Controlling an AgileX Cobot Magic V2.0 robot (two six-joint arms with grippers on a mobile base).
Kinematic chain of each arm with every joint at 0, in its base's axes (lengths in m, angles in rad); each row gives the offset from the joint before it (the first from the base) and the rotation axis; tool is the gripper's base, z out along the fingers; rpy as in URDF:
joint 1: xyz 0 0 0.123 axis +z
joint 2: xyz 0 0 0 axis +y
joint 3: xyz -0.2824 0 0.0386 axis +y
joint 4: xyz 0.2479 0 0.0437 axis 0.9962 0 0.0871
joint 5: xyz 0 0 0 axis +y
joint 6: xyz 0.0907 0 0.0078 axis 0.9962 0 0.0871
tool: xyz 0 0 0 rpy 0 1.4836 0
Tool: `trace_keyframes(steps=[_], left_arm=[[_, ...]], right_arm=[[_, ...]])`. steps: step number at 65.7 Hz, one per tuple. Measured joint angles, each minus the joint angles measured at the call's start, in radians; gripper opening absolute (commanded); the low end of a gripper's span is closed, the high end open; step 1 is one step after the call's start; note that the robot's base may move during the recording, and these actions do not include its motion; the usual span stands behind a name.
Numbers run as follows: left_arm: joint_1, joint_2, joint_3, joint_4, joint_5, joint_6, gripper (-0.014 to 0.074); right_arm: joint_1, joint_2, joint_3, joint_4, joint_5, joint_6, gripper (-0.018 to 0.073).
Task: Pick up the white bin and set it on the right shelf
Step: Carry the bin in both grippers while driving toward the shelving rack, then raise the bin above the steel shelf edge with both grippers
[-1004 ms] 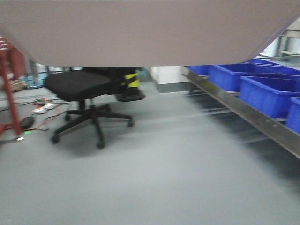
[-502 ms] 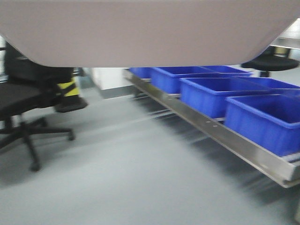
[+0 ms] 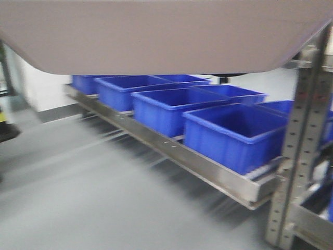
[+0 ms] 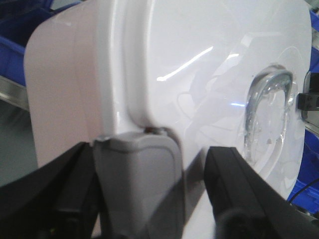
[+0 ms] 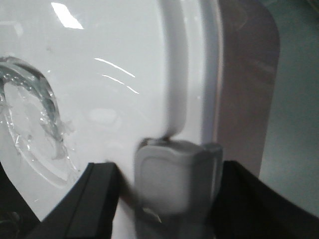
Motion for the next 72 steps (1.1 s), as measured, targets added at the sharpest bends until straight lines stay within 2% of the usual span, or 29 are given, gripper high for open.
trace_keyframes(steps=[72], left_arm=[[0.0,0.0,0.0,-0.002,-0.002,0.0,0.0295]], right_arm=[[0.0,0.0,0.0,0.001,0.002,0.0,0.0335]])
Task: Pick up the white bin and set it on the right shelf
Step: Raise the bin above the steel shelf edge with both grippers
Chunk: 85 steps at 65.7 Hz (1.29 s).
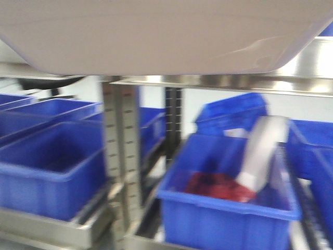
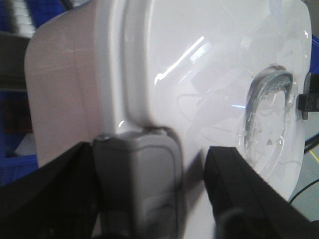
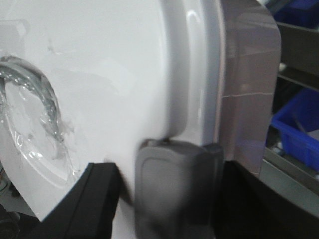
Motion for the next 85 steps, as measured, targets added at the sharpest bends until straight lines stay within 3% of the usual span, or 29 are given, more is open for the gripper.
trace_keyframes(steps=[85], left_arm=[[0.0,0.0,0.0,-0.002,0.0,0.0,0.0295]], right_arm=[[0.0,0.0,0.0,0.002,0.0,0.0,0.0335]])
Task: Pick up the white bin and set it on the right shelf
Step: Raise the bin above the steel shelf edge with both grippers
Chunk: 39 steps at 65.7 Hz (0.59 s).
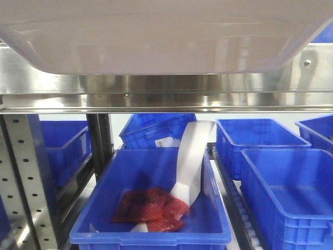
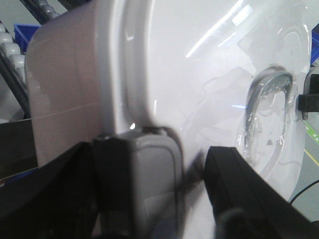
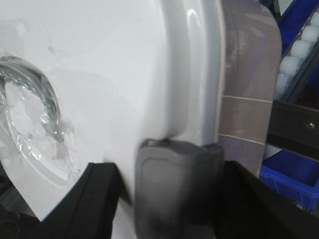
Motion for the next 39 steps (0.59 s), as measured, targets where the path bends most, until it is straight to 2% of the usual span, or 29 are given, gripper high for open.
trace_keyframes(steps=[39], left_arm=[[0.0,0.0,0.0,0.0,0.0,0.0,0.0295]], right_arm=[[0.0,0.0,0.0,0.0,0.0,0.0,0.0335]])
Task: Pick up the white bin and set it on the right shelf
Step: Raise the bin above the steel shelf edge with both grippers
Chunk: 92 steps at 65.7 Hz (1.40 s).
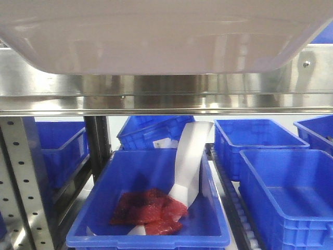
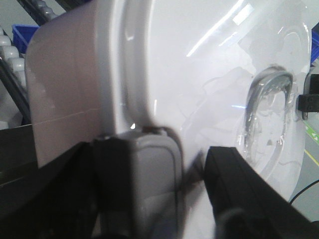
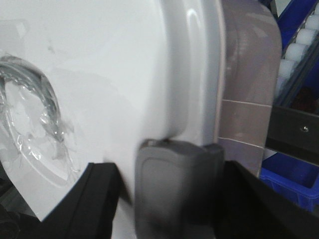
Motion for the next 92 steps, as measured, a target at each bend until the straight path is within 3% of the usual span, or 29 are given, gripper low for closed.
trace_keyframes(steps=[71,92], left_arm=[[0.0,0.0,0.0,0.0,-0.011,-0.002,0.0295],[0.002,0.142,-0.114,-0.171,-0.085,-0.002,0.0295]], right_arm=[[0.0,0.0,0.0,0.008,0.0,0.0,0.0335],[0.0,0.091,-0.084,0.095,-0.008,0.007,0.0335]])
